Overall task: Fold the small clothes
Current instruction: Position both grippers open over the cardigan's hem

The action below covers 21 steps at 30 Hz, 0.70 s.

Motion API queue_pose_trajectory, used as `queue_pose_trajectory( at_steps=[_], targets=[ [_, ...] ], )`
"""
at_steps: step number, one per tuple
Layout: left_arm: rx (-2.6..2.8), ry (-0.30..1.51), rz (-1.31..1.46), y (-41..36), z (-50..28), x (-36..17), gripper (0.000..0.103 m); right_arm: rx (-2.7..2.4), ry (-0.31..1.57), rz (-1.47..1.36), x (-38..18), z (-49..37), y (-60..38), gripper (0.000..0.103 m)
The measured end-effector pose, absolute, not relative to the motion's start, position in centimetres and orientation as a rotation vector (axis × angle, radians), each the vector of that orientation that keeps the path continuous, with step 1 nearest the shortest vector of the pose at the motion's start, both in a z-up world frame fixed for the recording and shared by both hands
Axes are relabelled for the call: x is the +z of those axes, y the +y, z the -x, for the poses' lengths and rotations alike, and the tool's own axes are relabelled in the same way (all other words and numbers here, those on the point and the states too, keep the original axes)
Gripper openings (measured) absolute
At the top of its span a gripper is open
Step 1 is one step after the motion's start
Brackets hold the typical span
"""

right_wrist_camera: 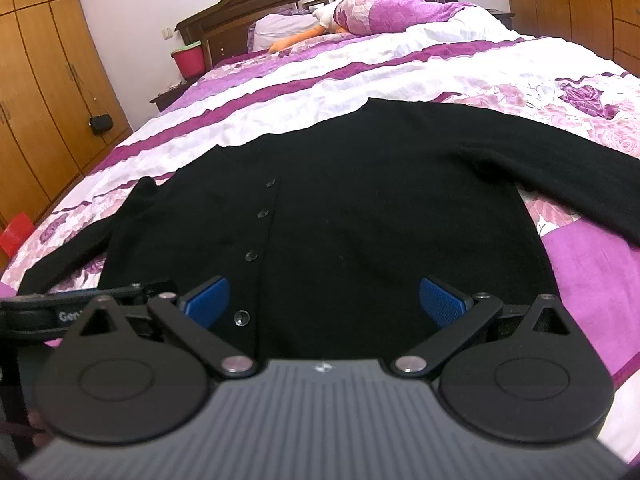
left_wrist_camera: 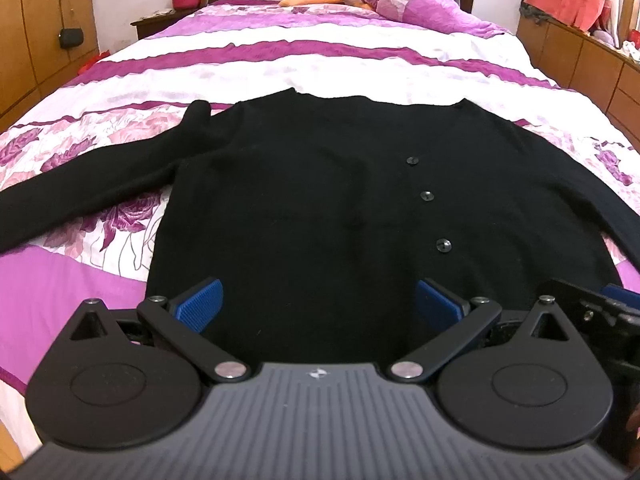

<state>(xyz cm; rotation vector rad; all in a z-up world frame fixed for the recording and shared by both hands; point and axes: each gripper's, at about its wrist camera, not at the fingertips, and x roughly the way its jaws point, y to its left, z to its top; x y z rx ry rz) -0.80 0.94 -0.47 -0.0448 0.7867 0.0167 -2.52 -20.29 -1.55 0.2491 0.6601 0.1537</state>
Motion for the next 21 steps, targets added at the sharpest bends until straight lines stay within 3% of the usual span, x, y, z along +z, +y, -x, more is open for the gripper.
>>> queue_pose_trajectory(
  at_steps=[21],
  targets=[
    [0.022,0.805,0.065,1.1,0.66,-0.48,0.103,0.163,0.648,-0.255,-1.13,2.89,-20.58,0.103]
  ],
)
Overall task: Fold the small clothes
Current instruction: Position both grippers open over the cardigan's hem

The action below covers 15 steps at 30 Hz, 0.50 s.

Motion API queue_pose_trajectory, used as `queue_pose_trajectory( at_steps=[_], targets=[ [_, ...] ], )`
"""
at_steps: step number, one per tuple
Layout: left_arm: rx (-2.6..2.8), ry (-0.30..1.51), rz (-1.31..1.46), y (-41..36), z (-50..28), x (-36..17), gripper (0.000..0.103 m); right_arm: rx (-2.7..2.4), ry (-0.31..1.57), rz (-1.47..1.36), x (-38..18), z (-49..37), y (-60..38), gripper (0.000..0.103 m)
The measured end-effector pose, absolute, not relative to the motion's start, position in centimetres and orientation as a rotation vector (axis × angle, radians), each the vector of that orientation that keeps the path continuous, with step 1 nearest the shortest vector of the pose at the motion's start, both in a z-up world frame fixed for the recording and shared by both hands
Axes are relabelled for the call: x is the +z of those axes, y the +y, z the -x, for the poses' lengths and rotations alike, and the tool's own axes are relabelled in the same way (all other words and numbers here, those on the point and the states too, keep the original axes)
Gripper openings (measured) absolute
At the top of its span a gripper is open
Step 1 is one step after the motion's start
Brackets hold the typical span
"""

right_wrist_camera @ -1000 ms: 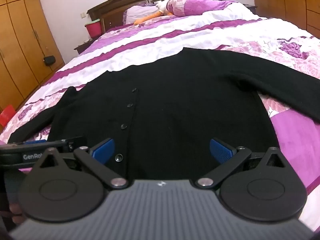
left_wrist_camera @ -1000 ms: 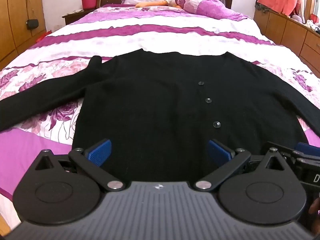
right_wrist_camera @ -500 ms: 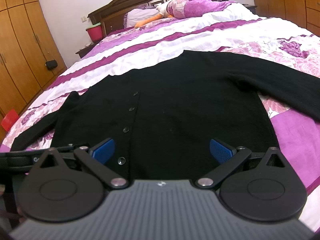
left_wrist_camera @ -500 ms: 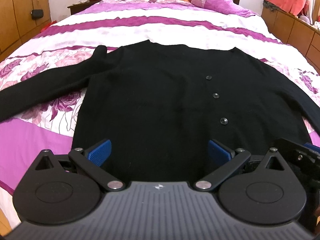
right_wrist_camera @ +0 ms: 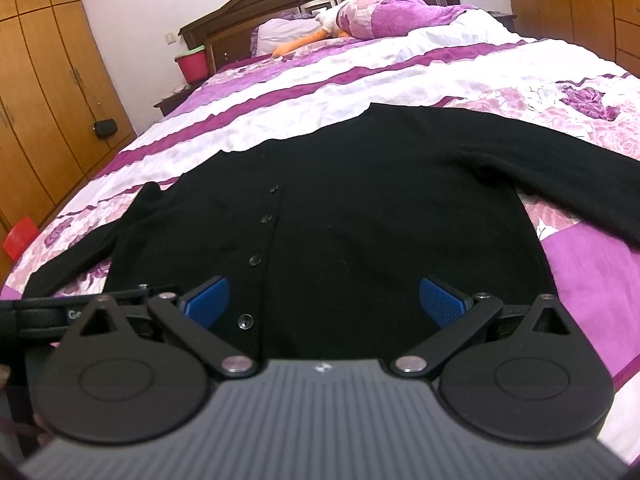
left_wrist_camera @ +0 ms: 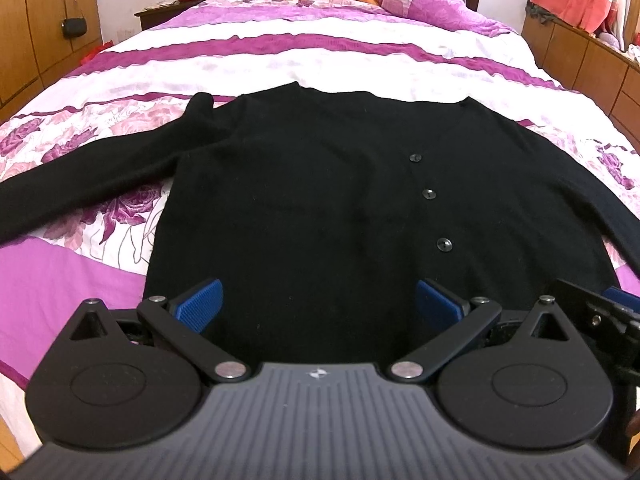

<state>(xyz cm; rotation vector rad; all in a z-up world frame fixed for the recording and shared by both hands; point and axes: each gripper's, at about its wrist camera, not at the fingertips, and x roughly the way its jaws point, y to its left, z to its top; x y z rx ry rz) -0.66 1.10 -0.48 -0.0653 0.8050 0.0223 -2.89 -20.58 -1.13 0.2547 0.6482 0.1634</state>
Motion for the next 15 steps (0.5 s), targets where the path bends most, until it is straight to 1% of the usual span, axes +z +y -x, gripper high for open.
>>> queue_pose_trajectory(
  at_steps=[15],
  targets=[
    [0.021,0.802,0.04,0.3,0.8,0.0,0.103,0.149,0.641,-0.27,-1.2,3.3,-22.1,0.103]
  ],
)
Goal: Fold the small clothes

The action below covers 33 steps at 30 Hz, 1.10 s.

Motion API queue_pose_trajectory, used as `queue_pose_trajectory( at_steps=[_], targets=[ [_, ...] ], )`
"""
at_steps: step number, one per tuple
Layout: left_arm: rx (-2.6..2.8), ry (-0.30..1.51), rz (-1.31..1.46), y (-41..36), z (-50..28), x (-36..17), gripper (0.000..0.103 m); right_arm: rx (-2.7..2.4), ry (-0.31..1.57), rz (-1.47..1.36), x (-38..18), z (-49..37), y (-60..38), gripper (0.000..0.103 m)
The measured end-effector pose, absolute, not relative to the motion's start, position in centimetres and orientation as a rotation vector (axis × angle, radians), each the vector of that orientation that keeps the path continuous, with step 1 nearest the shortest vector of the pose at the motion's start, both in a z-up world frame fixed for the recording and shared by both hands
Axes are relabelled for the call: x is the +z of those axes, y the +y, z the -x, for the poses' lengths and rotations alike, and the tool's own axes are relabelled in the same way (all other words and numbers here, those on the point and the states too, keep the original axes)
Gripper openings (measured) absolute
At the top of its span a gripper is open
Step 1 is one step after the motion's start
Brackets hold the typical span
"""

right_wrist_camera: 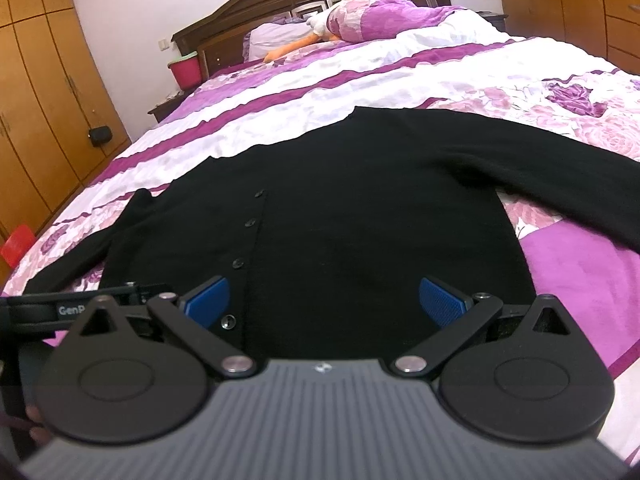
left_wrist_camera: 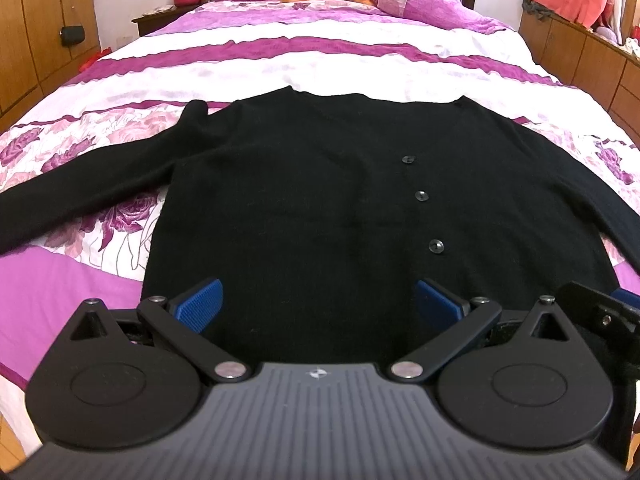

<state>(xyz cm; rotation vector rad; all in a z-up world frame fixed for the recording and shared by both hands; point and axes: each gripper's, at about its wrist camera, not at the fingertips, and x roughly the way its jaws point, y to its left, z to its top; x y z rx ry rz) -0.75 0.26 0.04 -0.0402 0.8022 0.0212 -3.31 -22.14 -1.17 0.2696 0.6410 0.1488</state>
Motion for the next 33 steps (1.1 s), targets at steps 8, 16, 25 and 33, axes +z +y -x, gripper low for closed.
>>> queue_pose_trajectory(
  at_steps=[8,16,25,33],
  targets=[
    [0.012,0.807,0.023,-0.3,0.7,-0.1,0.103,0.133,0.638,-0.263,-1.4,3.5,-23.0,0.103],
    [0.014,0.828,0.024,-0.7,0.3,-0.5,0.103,0.049,0.628,-0.231,-1.9,3.6,-26.8,0.103],
    [-0.004,0.847,0.041,-1.3,-0.8,-1.8,0.103,-0.094,0.62,-0.206,-3.2,2.6,-33.0,0.103],
    [0.034,0.884,0.015,-2.2,-3.0,-4.0,0.103,-0.225,0.634,-0.088,-5.3,2.0,-37.6,0.103]
  ],
)
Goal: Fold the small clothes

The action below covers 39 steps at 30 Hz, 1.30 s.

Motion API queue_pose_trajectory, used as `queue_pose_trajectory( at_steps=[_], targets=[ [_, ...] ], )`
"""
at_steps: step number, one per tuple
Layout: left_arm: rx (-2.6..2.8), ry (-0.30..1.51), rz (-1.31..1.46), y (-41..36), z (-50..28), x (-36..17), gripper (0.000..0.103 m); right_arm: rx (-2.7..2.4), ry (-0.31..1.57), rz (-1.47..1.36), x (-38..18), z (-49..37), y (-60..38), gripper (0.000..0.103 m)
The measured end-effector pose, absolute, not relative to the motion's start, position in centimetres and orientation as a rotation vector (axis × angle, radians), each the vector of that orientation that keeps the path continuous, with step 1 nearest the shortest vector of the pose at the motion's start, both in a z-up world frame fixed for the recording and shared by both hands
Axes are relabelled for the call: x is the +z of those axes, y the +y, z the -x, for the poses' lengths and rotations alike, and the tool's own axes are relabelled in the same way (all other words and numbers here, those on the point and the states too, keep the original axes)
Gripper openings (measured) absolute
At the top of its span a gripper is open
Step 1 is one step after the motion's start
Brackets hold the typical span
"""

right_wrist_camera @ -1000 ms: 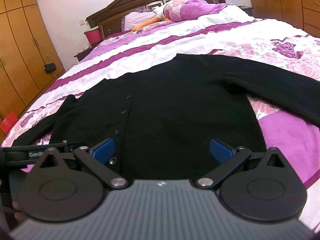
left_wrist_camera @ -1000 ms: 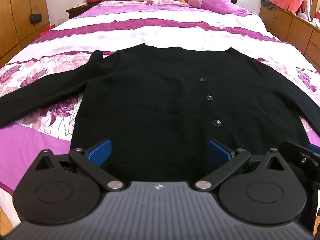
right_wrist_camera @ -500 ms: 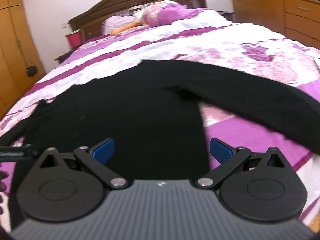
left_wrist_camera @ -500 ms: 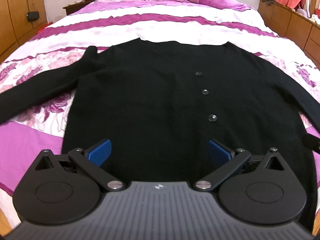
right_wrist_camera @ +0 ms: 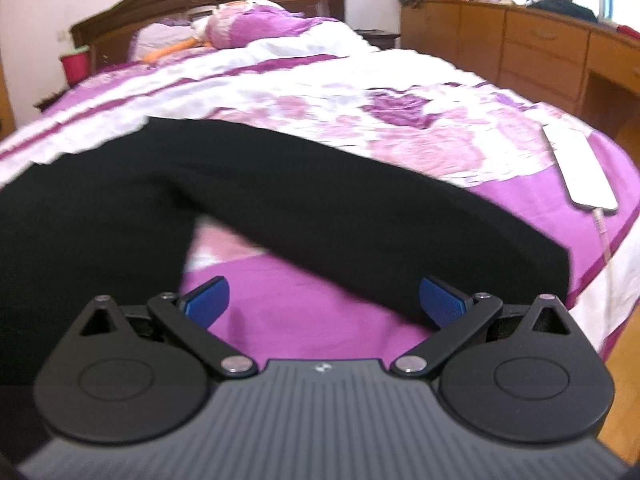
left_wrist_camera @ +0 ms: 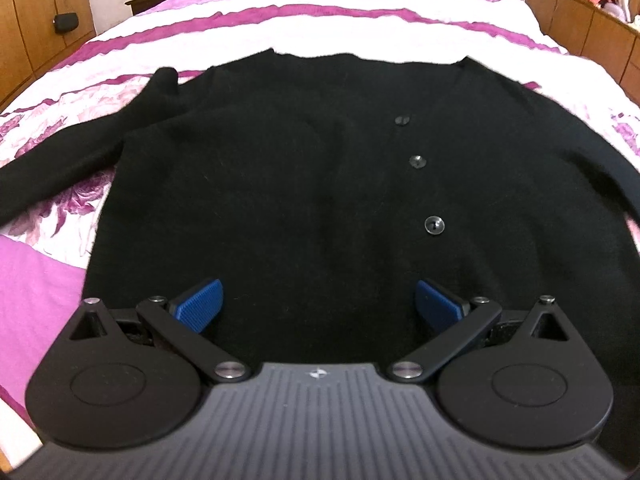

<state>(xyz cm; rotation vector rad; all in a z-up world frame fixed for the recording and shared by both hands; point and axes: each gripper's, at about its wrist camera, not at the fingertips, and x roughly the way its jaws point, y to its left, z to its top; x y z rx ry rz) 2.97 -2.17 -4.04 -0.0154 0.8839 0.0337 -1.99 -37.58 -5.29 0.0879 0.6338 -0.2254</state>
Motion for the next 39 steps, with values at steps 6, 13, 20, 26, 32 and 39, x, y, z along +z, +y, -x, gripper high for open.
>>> queue_pose_trajectory(
  at_steps=[6,13,20,26,32,39],
  targets=[
    [0.061,0.886,-0.01,-2.5,-3.8,-5.1,0.103,-0.25,0.638,-0.102,-7.1,1.0,-40.3,0.103],
    [0.061,0.901,-0.011,-2.4,-4.5,-6.0,0.103,-0.251,0.612,-0.123,-8.3,0.1,-41.5,0.103],
    [0.041,0.897,-0.02,-2.1,-4.5,-5.9,0.103,-0.309,0.543,-0.126,-7.7,0.5,-42.0,0.06],
    [0.004,0.839,-0.066,-2.1,-3.8,-4.7,0.103,-0.325,0.491,-0.271,-6.2,0.8,-44.3,0.017],
    [0.033,0.798,-0.041,-0.6,-3.3,-3.1,0.103,-0.26,0.381,-0.314,-3.0,-0.1,-43.1,0.009],
    [0.046,0.751,0.007,1.9,-2.7,-1.5,0.103,-0.097,0.268,-0.323,0.9,-2.1,-38.6,0.008]
  ],
)
